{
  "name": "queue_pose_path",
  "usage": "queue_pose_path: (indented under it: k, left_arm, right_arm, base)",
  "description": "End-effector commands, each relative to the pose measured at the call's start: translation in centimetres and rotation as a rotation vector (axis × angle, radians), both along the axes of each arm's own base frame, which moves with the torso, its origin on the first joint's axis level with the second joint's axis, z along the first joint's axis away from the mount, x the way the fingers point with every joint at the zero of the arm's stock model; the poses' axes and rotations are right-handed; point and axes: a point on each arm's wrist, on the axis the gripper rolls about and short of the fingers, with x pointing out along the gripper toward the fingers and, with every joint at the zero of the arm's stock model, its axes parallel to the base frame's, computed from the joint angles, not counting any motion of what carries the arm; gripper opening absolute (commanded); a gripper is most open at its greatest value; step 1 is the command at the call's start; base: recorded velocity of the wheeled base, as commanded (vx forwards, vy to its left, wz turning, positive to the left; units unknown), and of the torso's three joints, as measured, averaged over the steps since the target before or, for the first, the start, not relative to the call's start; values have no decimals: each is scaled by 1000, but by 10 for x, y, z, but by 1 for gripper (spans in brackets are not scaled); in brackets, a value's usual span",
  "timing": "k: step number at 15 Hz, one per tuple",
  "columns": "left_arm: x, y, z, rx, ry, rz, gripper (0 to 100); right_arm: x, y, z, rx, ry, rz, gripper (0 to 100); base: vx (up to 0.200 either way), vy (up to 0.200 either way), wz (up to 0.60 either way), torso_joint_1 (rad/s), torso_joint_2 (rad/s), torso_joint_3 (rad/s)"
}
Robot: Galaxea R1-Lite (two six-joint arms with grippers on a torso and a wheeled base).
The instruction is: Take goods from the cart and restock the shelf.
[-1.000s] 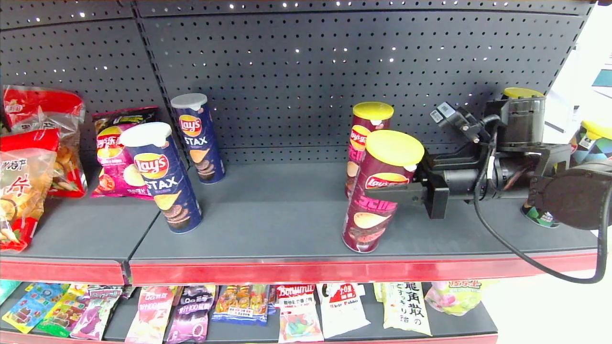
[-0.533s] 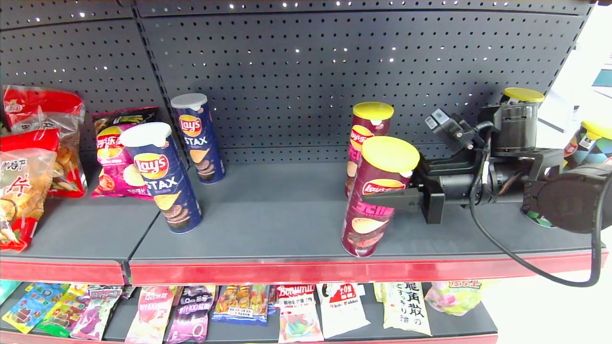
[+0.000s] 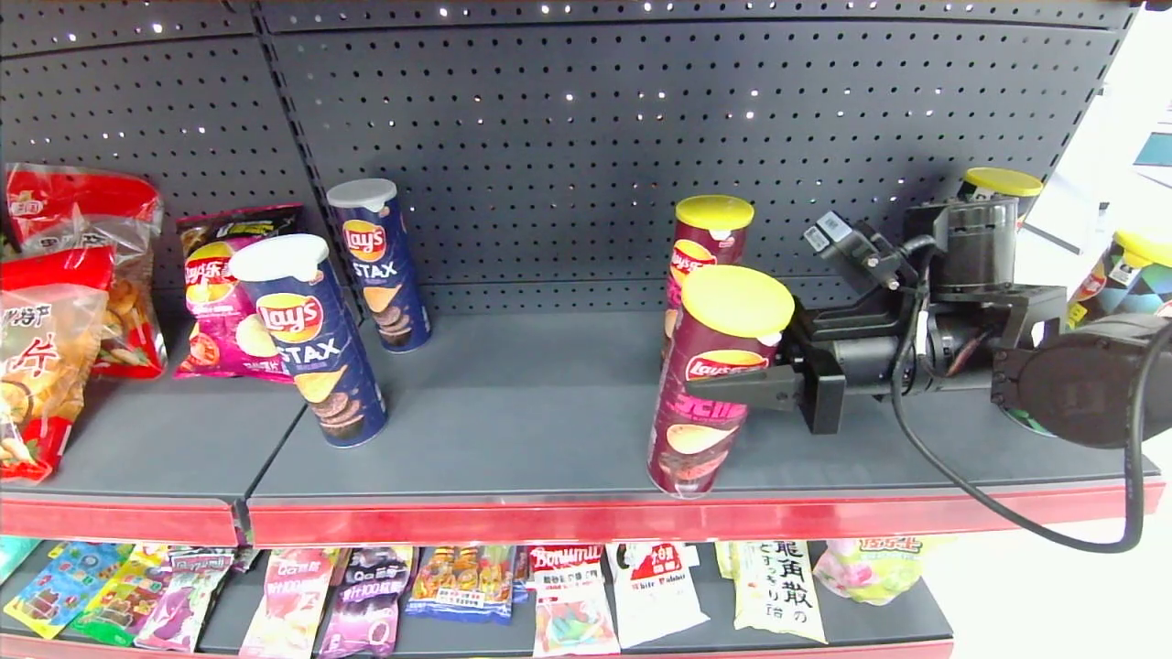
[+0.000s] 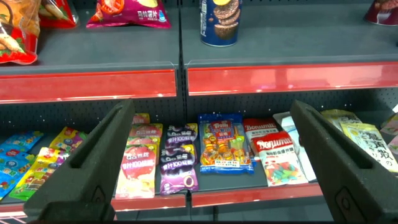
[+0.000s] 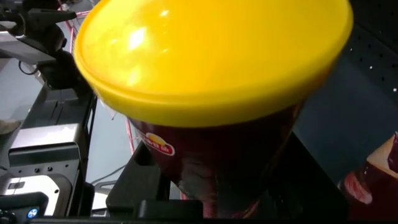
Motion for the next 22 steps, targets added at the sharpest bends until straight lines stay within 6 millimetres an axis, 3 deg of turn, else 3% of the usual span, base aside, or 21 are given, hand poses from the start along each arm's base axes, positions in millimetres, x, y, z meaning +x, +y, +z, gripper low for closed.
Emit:
queue_pose_path:
  k: [1, 8, 15, 22]
  left_arm:
    - [0, 0, 0, 0, 0, 0, 100]
    - [0, 0, 0, 0, 0, 0, 100]
    - [0, 0, 0, 0, 0, 0, 100]
    - [0, 0, 0, 0, 0, 0, 100]
  right_arm:
    - [2, 3, -3, -2, 8, 11, 0]
    - [7, 0, 7, 8, -36, -8, 0]
    - [-8, -11, 7, -32, -47, -109, 0]
    - [-14, -3, 4, -61, -45, -148, 0]
  base:
    - [0, 0, 0, 0, 0, 0]
    - [0, 0, 0, 0, 0, 0]
    - [0, 0, 0, 0, 0, 0]
    - [0, 0, 0, 0, 0, 0]
